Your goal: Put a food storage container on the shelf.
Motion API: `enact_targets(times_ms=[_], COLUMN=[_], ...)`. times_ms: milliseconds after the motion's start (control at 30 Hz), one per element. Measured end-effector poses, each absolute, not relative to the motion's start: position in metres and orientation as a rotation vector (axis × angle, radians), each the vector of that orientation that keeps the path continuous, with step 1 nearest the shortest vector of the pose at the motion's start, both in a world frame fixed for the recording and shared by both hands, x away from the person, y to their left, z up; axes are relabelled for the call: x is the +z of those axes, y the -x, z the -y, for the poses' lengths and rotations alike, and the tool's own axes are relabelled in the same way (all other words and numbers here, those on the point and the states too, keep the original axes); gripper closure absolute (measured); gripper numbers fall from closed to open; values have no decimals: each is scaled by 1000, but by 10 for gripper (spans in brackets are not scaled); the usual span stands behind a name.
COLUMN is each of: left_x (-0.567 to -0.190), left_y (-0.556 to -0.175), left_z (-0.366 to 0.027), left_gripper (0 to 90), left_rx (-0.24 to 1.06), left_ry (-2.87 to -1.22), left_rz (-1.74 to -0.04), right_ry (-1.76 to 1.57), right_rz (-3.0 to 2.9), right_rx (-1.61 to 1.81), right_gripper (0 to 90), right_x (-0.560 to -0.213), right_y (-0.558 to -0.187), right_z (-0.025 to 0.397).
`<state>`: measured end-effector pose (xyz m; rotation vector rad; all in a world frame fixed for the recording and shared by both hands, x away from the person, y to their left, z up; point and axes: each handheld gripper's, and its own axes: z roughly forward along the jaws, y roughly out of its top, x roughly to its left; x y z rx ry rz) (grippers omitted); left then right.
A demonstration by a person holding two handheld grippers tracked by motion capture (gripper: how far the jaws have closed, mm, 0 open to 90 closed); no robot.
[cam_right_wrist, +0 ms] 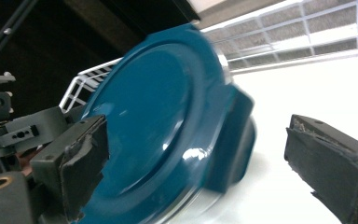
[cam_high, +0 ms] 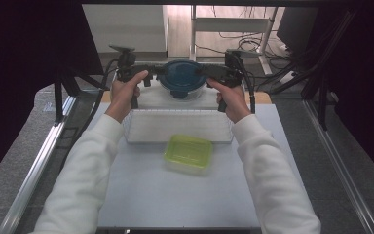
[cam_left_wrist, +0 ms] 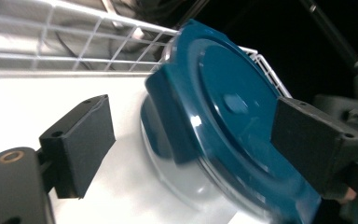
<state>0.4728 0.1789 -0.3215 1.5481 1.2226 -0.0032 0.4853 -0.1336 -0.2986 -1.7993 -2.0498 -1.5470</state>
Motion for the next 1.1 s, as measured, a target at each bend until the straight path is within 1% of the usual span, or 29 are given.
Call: enact_targets(times_ms=[33,67,100,133,233,267,300,400,433,467,500,533,600,733,767,800,833,867,900,1000,1067,1100], left_x=[-321,-320,-320,-321,-326,-326,-331,-340,-340,-348,-348,-357,-368,-388,-388,-396,-396,-399,-403,-411,-417,-417], left_y=[-473,-459,-459,-446,-425,-425,-410,-388,-388,-373,-373,-359,-346,-323,-323,-311,-311,-306,-296,-284,-278,-278], left_z=[-179,-181,-181,-186,-192,-192,-196,-202,-202,-206,-206,-208,-210,-212,-212,-211,-211,-211,-208,-207,-206,-206], left_gripper=[116,116,119,119,134,138,142,149,157,162,166,172,178,191,190,196,202,204,214,232,227,225], left_rx=[-3,29,29,49,66,66,117,167,167,171,171,177,175,181,181,202,202,210,257,228,246,246], left_ry=[-1548,-1550,-1550,-1572,-1569,-1569,-1579,-1595,-1595,-1591,-1591,-1595,-1614,-1673,-1673,-1701,-1701,-1718,-1764,-1770,-1787,-1787], left_rz=[-1223,-1188,-1188,-1159,-1136,-1136,-1134,-1120,-1120,-1106,-1106,-1094,-1083,-1064,-1064,-1047,-1047,-1041,-1023,-995,-1002,-1002], right_ry=[1799,1761,1761,1716,1664,1664,1606,1523,1523,1455,1455,1402,1356,1276,1276,1215,1215,1196,1186,1180,1183,1183], right_rz=[2050,2087,2087,2133,2216,2216,2248,2342,2342,2433,2433,2493,2535,2537,2537,2538,2538,2543,2541,2581,2584,2584], right_rx=[-1547,-1574,-1574,-1609,-1651,-1651,-1692,-1718,-1718,-1717,-1717,-1723,-1727,-1742,-1742,-1767,-1767,-1772,-1773,-1748,-1725,-1725], right_gripper=[58,56,56,53,59,59,89,122,122,136,136,160,177,208,208,240,240,240,242,242,239,239], right_x=[-299,-294,-294,-291,-289,-289,-290,-293,-293,-296,-296,-301,-308,-326,-326,-335,-335,-347,-353,-371,-382,-382], right_y=[-485,-474,-474,-462,-442,-442,-430,-412,-412,-398,-398,-385,-374,-354,-354,-344,-344,-335,-331,-321,-315,-315], right_z=[134,133,133,132,136,136,141,147,147,152,152,156,160,173,173,181,181,190,194,204,209,209])
